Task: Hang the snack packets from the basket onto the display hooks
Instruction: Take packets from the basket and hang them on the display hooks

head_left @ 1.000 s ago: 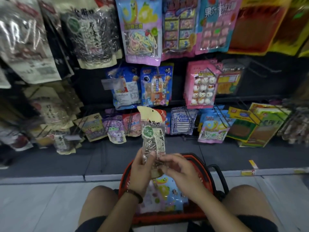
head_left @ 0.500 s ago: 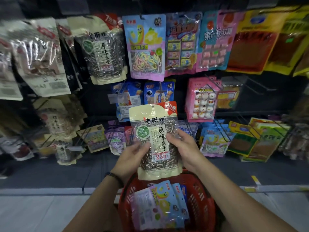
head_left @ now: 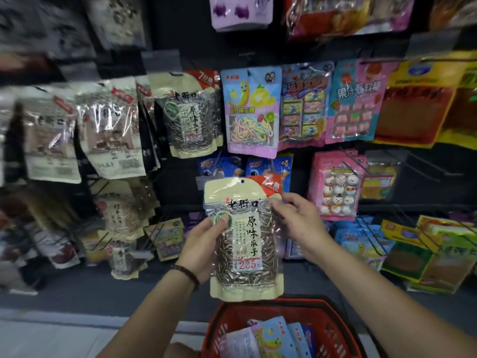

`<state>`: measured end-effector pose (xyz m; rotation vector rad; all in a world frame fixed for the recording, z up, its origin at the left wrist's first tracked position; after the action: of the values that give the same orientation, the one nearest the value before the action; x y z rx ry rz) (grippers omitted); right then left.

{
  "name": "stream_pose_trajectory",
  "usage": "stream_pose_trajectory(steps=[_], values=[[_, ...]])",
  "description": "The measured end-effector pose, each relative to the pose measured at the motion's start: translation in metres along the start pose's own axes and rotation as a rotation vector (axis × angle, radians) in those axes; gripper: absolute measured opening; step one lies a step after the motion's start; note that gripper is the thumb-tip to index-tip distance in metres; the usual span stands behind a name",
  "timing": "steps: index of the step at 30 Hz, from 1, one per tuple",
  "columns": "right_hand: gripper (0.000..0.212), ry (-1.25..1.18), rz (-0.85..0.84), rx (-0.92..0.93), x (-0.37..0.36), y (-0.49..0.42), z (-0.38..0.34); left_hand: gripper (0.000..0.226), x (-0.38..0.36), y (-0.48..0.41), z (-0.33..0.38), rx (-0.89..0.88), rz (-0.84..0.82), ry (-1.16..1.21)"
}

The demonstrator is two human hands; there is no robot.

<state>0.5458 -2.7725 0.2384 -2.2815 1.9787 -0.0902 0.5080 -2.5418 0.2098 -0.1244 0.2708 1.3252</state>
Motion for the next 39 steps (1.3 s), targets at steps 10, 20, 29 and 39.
stream_pose_trajectory(steps=[10, 20, 29, 39], values=[[0.020, 0.150, -0.137, 0.180, -0.095, -0.084, -0.115, 0.043, 0.061, -0.014, 0.150, -0.234, 0.219, -0.183], [0.029, 0.262, -0.047, 0.269, -0.146, -0.160, -0.194, 0.046, 0.124, -0.077, 0.248, -0.397, 0.306, -0.265], [0.022, 0.302, 0.029, 0.357, -0.160, -0.214, -0.231, 0.119, 0.138, -0.099, 0.305, -0.566, 0.336, -0.182], [0.034, 0.333, 0.143, 0.346, -0.148, -0.225, -0.236, 0.017, 0.127, -0.109, 0.312, -0.490, 0.409, -0.295]])
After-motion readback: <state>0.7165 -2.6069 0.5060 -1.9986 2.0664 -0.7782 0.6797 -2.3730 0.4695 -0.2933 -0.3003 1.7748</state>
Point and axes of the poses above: each hand's wrist, its own y-axis away from the middle knuckle, its own x-axis out of the back of the hand, z = x × y, the point moved 9 cm from there along -y, towards the middle knuckle, and after that the axes turned 12 degrees about -z, right-handed, at the moved point
